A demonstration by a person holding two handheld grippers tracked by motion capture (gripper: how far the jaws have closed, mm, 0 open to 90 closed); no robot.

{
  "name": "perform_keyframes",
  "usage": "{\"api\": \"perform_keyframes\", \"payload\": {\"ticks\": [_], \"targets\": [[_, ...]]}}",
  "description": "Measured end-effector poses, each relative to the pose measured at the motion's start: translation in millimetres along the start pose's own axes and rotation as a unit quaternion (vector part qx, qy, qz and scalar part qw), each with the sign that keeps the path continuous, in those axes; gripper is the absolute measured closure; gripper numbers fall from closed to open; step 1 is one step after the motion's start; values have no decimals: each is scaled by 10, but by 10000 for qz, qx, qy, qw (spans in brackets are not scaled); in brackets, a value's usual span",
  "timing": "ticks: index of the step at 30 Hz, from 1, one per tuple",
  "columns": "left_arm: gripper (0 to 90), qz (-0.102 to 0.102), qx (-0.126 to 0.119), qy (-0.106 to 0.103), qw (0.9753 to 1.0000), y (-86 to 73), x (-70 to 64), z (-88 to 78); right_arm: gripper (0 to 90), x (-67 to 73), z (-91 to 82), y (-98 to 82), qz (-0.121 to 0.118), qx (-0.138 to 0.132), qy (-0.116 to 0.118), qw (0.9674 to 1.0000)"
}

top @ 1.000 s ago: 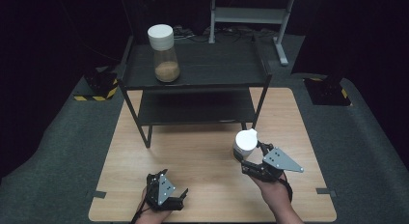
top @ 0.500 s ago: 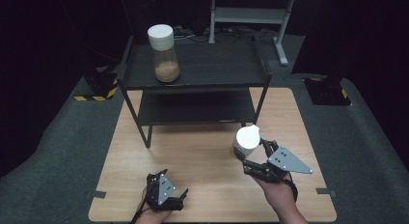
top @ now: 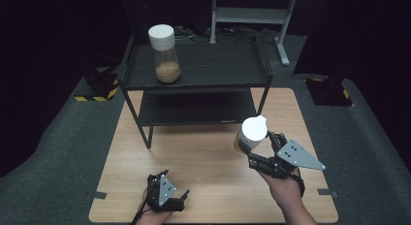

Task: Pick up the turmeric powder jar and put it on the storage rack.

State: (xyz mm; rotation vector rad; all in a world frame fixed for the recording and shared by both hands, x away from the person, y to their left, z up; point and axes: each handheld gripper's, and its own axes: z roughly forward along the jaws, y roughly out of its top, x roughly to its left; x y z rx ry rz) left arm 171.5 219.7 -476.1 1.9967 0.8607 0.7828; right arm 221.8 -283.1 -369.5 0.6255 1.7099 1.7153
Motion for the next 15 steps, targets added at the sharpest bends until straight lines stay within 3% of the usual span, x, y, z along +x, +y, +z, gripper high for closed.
{"api": "perform_keyframes", "payload": {"ticks": [15], "targets": [[15,-12,-20,-5,10000,-7,2,0,299,-46,23,243,-82,-256,-76,9996]]}}
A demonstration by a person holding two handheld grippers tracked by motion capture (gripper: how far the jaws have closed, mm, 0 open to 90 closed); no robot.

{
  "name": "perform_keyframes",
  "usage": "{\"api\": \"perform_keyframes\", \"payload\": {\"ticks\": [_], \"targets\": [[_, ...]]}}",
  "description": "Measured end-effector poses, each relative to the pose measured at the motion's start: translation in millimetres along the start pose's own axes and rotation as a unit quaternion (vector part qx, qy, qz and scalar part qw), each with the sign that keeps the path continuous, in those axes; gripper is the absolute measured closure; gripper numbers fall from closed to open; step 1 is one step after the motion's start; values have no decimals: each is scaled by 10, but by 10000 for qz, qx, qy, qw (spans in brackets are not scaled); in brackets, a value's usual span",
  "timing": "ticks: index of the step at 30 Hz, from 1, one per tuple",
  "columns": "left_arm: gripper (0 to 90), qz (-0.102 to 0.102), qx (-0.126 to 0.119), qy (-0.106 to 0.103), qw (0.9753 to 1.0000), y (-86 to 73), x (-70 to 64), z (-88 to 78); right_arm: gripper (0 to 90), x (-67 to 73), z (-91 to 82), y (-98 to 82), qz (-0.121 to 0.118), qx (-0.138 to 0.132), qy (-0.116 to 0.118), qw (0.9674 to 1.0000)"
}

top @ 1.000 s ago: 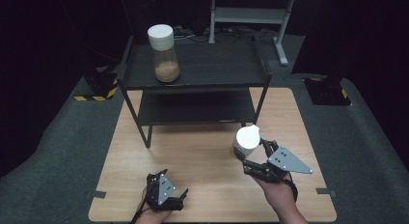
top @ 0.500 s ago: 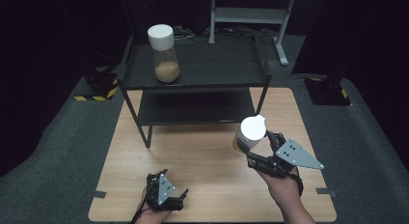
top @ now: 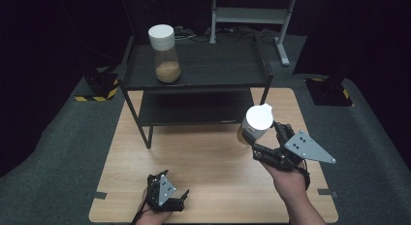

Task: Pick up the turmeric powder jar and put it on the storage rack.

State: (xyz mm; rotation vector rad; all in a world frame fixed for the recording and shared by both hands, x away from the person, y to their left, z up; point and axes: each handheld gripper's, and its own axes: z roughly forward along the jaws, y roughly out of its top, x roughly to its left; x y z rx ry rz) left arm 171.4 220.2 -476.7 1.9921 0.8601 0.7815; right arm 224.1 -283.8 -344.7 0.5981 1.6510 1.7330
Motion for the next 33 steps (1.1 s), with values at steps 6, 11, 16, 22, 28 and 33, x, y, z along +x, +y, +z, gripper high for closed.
{"api": "perform_keyframes", "payload": {"ticks": [6,11,16,22,28,33], "targets": [[15,-5,-8,-3,10000,-3,1,-1,299,-5,43,112,-47,-88,-25,9999],[15,-8,-16,-9,10000,-6,2,-2,299,-15,97,207,-53,-163,-49,9998],[15,-20,-8,-5,10000,-3,4,-1,299,-31,164,299,-42,-191,-61,9998],[15,-19,-23,-2,10000,-8,0,-3,299,-46,261,412,-65,-250,-94,9996],[15,-35,-37,-8,10000,-14,5,-5,299,-60,355,501,-58,-260,-134,9996],[15,-16,-27,16,10000,-11,-5,-6,299,-88,435,568,-18,-266,-189,9995]]}}
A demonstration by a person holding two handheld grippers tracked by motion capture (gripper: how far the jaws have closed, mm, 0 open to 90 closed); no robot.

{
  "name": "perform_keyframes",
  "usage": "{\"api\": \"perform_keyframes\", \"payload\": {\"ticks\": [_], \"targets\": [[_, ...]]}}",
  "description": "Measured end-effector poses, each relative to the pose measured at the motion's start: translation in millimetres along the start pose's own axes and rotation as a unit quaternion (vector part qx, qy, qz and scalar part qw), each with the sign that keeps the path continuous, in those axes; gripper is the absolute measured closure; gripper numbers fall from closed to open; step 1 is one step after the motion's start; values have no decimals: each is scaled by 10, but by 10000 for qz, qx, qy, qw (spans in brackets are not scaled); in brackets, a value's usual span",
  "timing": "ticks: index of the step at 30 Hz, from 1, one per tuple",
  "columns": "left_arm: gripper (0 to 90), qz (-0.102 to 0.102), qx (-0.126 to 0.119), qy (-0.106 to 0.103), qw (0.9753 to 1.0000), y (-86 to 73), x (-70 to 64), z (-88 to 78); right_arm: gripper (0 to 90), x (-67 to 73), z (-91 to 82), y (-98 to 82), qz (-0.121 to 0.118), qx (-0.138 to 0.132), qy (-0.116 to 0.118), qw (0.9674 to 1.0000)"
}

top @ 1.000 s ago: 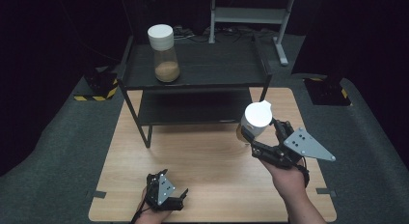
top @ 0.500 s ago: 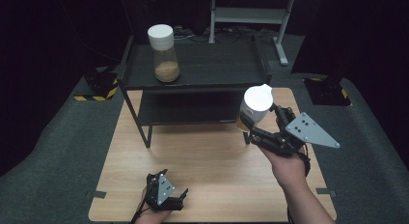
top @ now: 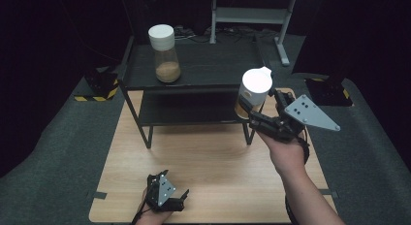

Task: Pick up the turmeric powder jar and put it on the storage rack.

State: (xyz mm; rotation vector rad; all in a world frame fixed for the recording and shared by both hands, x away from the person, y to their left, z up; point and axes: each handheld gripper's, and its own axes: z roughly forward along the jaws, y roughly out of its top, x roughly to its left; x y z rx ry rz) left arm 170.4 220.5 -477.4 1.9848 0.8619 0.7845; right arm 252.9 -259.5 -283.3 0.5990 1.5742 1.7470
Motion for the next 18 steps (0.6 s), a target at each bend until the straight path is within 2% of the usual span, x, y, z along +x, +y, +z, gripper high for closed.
{"api": "perform_keyframes", "payload": {"ticks": [11,18], "targets": [[15,-35,-20,-17,10000,-8,11,-2,299,-30,235,103,-124,66,-104,9998],[14,-76,-57,-24,10000,-21,20,-7,299,-47,401,161,-6,46,-149,9999]]}}
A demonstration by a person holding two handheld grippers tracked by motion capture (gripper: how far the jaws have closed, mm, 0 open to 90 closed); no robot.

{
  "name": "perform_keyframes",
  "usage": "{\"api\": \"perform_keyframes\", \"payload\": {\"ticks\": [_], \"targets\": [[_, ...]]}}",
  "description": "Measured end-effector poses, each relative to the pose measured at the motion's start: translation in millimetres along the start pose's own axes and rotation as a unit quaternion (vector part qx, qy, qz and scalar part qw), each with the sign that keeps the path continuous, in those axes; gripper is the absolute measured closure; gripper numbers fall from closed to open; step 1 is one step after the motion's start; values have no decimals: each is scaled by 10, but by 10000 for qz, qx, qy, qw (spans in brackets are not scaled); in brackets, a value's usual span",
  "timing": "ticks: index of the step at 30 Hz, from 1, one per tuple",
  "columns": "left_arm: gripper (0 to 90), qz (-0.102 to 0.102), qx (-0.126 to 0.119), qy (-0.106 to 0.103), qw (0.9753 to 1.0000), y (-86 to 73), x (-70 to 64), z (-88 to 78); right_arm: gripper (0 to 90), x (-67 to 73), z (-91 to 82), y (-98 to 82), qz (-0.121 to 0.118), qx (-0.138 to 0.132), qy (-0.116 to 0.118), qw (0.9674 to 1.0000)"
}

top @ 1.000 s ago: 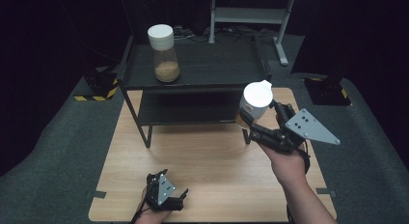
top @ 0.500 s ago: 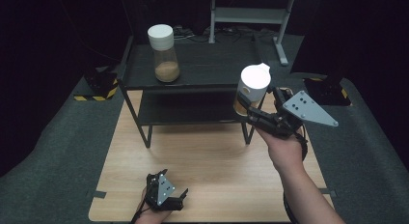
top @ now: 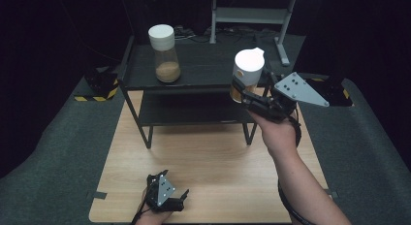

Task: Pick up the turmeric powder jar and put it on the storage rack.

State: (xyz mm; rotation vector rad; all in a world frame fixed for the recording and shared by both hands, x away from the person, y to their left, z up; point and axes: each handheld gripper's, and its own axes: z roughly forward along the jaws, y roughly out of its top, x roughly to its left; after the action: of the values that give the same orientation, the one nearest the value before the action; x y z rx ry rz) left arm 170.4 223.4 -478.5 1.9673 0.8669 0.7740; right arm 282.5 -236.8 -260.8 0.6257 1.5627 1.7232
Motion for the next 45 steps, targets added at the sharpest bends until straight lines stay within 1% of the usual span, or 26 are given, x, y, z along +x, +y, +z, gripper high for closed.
{"api": "perform_keyframes", "payload": {"ticks": [2,5,10,17,22,27,31,34,39,45], "targets": [[15,-21,-14,-16,10000,-6,9,-2,299,-5,49,18,49,-4,-11,10000],[15,-49,-18,-28,10000,-8,15,-6,299,-1,116,46,61,13,-49,10000],[15,-28,-28,-36,10000,-11,20,-8,299,-2,226,95,30,66,-91,9999],[15,-65,-48,-49,10000,-18,31,-10,299,-3,389,139,24,161,-203,9997],[15,-78,-53,-66,9999,-20,40,-11,299,-31,494,123,56,184,-270,9994],[15,-106,-55,-88,9999,-22,52,-10,299,-73,591,103,148,213,-327,9991],[15,-90,-61,-95,9999,-24,53,-12,299,-73,670,100,118,272,-414,9987],[15,-81,-62,-96,9999,-24,50,-12,299,-78,717,92,141,290,-443,9985],[14,-112,-77,-109,9998,-30,60,-14,298,-80,783,68,216,314,-463,9982],[15,-80,-78,-100,9999,-30,52,-16,299,-75,821,63,282,288,-469,9981]]}}
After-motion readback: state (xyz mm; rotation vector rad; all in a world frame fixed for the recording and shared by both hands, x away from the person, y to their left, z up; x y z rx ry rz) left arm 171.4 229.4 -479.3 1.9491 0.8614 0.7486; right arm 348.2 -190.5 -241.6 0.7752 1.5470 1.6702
